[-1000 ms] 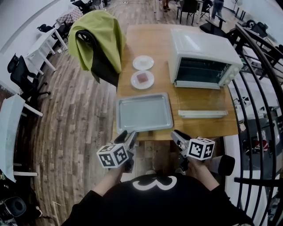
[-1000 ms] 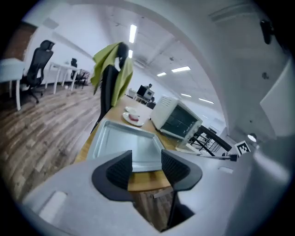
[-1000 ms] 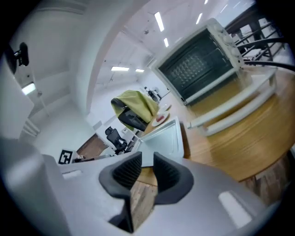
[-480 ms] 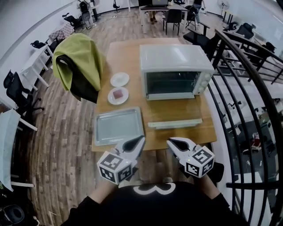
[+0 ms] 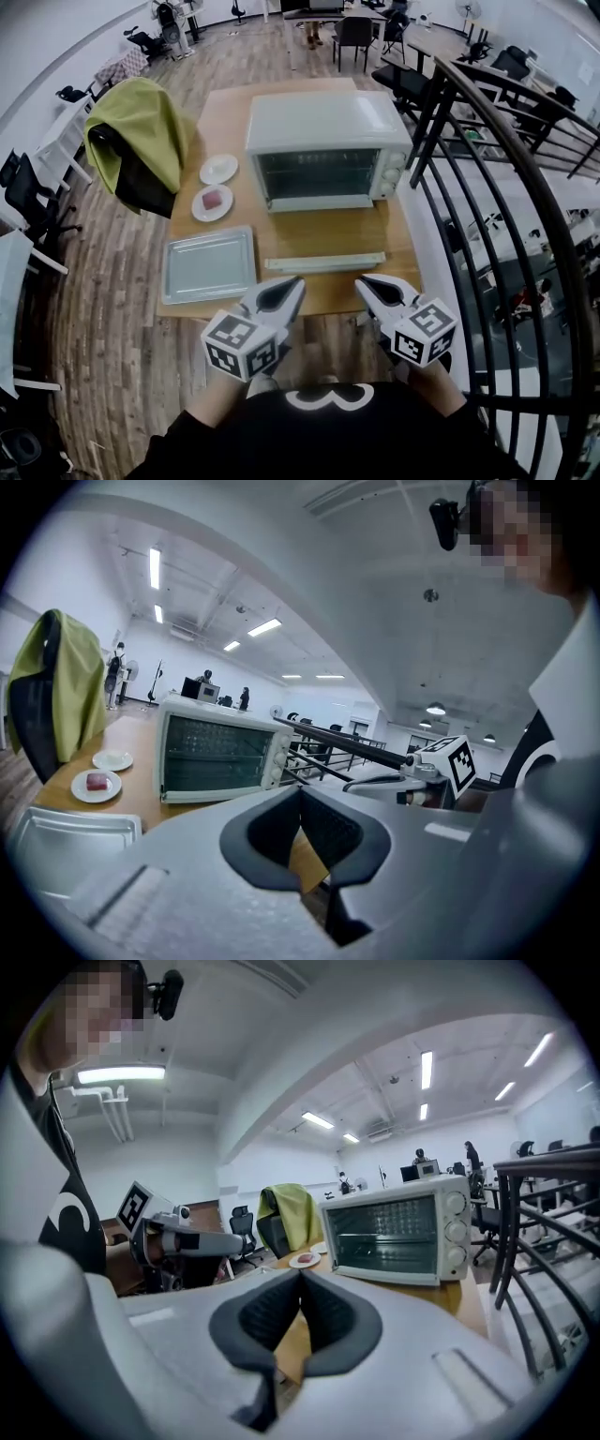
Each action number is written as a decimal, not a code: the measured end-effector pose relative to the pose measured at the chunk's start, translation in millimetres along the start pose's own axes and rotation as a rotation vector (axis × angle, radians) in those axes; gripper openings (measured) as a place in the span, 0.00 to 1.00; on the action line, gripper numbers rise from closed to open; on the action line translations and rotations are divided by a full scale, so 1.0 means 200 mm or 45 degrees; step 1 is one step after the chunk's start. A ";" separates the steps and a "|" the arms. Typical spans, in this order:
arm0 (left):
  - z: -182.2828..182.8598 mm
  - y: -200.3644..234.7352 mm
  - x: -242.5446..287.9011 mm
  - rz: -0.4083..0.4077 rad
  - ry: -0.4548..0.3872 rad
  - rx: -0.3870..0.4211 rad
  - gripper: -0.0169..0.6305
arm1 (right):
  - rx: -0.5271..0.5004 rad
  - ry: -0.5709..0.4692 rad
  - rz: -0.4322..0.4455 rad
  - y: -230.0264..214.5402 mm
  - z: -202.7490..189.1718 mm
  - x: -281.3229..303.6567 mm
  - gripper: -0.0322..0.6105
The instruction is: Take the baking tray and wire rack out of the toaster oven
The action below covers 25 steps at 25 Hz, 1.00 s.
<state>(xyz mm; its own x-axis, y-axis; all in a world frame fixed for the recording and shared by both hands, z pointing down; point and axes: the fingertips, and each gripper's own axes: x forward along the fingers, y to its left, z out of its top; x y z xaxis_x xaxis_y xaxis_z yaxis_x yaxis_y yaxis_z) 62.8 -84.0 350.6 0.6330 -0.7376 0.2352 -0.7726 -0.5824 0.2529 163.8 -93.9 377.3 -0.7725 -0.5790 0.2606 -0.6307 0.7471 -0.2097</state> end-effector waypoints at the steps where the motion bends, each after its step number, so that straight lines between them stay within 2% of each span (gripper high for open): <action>1: 0.01 -0.04 0.03 -0.003 -0.007 0.007 0.04 | 0.005 -0.005 0.002 -0.03 0.01 -0.03 0.05; 3: 0.04 -0.11 0.08 -0.021 -0.024 -0.009 0.04 | 0.000 -0.010 -0.006 -0.10 0.03 -0.08 0.05; 5: 0.05 -0.15 0.12 -0.050 -0.041 -0.070 0.04 | 0.009 -0.031 -0.011 -0.14 0.05 -0.11 0.05; 8: 0.08 -0.12 0.16 -0.077 -0.088 -0.236 0.04 | 0.069 -0.079 0.012 -0.19 0.07 -0.10 0.05; 11: 0.10 -0.02 0.20 -0.092 -0.143 -0.490 0.04 | 0.172 -0.134 0.038 -0.25 0.11 -0.05 0.05; 13: 0.13 0.06 0.24 -0.097 -0.183 -0.610 0.05 | 0.251 -0.176 0.035 -0.33 0.14 -0.03 0.05; 17: 0.21 0.19 0.33 -0.136 -0.274 -0.767 0.05 | 0.369 -0.221 0.017 -0.48 0.21 0.05 0.05; 20: 0.25 0.31 0.43 -0.169 -0.319 -0.904 0.05 | 0.511 -0.271 0.018 -0.61 0.26 0.13 0.05; 22: 0.31 0.41 0.52 -0.192 -0.354 -0.961 0.05 | 0.587 -0.286 0.026 -0.71 0.30 0.22 0.05; 24: 0.34 0.50 0.59 -0.214 -0.393 -1.065 0.05 | 0.637 -0.286 0.043 -0.77 0.33 0.30 0.05; 25: 0.34 0.53 0.62 -0.215 -0.409 -1.113 0.05 | 0.664 -0.288 0.051 -0.79 0.34 0.33 0.08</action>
<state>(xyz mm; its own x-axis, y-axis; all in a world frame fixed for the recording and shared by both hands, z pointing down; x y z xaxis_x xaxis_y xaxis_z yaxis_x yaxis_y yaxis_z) 55.7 -260.2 341.6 0.5883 -0.8017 -0.1056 -0.2785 -0.3234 0.9043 208.5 -272.3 364.1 -0.7569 -0.6518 0.0468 -0.5089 0.5430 -0.6680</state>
